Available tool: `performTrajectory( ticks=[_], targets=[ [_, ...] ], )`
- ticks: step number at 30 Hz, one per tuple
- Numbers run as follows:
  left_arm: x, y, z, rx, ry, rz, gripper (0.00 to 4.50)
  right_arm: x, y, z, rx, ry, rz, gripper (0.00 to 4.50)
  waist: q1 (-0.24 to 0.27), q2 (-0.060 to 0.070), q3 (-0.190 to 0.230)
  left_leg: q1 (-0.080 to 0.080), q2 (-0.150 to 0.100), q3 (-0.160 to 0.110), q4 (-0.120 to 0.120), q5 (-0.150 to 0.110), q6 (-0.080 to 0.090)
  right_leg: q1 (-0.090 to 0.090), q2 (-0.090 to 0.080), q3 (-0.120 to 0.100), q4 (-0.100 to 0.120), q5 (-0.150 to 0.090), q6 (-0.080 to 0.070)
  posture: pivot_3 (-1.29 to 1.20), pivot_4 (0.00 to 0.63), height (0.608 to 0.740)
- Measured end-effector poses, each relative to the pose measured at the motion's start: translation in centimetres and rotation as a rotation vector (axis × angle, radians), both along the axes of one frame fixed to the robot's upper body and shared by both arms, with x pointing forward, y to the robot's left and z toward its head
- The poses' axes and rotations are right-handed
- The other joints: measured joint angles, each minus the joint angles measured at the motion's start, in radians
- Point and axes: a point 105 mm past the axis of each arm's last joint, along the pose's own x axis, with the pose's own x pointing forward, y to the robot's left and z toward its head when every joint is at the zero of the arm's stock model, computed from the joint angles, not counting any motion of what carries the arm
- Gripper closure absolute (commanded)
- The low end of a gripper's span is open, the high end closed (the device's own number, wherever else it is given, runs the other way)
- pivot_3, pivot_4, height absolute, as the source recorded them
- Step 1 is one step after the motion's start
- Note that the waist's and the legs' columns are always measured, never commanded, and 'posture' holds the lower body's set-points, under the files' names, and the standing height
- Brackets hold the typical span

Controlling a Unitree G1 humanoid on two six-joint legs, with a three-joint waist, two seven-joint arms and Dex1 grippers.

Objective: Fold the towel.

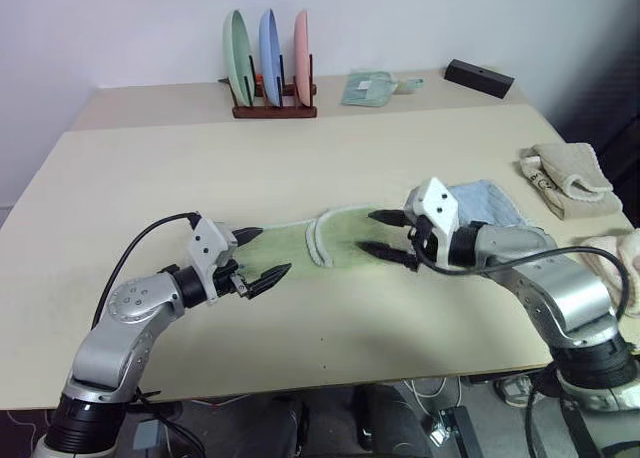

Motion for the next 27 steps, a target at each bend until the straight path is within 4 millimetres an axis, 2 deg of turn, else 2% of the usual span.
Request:
performTrajectory(
  ticks=[3,6,11,13,20,23,24,27],
  targets=[
    [0.0,0.2,-0.1,-0.001,0.003,0.014,0.00,1.6,0.7,-0.9,0.026,-0.017,-0.028,4.48,0.005,0.000,0.000,-0.001,0.000,0.000,0.000,0.000,0.000,-0.001,0.000,0.000,0.000,0.000,0.000,0.00,0.150,0.740],
    [0.0,0.3,-0.2,-0.004,0.005,0.024,0.00,2.9,2.0,-3.7,-0.013,-0.011,-0.026,4.48,0.006,0.000,0.000,-0.001,-0.001,0.000,0.000,0.000,0.000,-0.001,0.000,0.000,-0.001,0.000,0.000,0.00,0.150,0.740],
    [0.0,0.3,-0.5,-0.017,0.016,0.046,0.00,3.7,2.9,-7.8,-0.051,0.043,-0.025,4.48,0.004,0.000,0.000,-0.002,-0.001,0.000,0.000,0.000,0.000,-0.002,0.000,0.000,0.000,0.000,0.000,0.00,0.150,0.740],
    [-0.1,0.3,-0.6,-0.017,0.018,0.050,0.00,3.9,2.9,-8.4,-0.057,0.039,-0.028,4.48,0.004,0.000,0.000,-0.001,-0.001,0.000,0.000,0.000,0.000,-0.002,0.000,0.000,0.000,0.000,0.000,0.00,0.150,0.740],
    [-1.0,0.7,-1.0,-0.011,0.038,0.082,0.00,3.6,3.1,-8.7,-0.044,0.006,-0.012,4.48,0.004,0.000,-0.001,-0.001,0.000,0.000,0.000,0.000,0.000,-0.001,0.000,0.000,0.000,0.000,0.000,0.00,0.150,0.740],
    [-1.4,1.2,-1.1,-0.013,0.053,0.108,0.00,3.6,2.8,-8.0,-0.020,0.001,-0.020,3.70,0.004,0.000,0.000,-0.001,0.000,0.000,0.000,0.000,0.000,-0.001,0.000,0.000,0.000,0.000,0.000,0.00,0.150,0.740],
    [-1.6,1.5,-1.1,-0.018,0.062,0.120,0.00,3.6,2.7,-7.5,-0.006,0.001,-0.018,3.26,0.004,0.000,0.000,-0.001,0.000,0.000,0.000,0.000,0.000,-0.002,0.000,0.000,0.000,0.000,0.000,0.00,0.150,0.740],
    [-2.7,2.8,-1.3,-0.076,0.137,0.187,0.00,3.2,2.4,-3.5,0.014,-0.091,0.045,1.78,0.003,0.000,0.000,-0.003,0.000,0.000,0.000,0.000,0.000,-0.004,0.001,0.001,0.000,0.000,0.000,0.00,0.150,0.740]
  ],
)
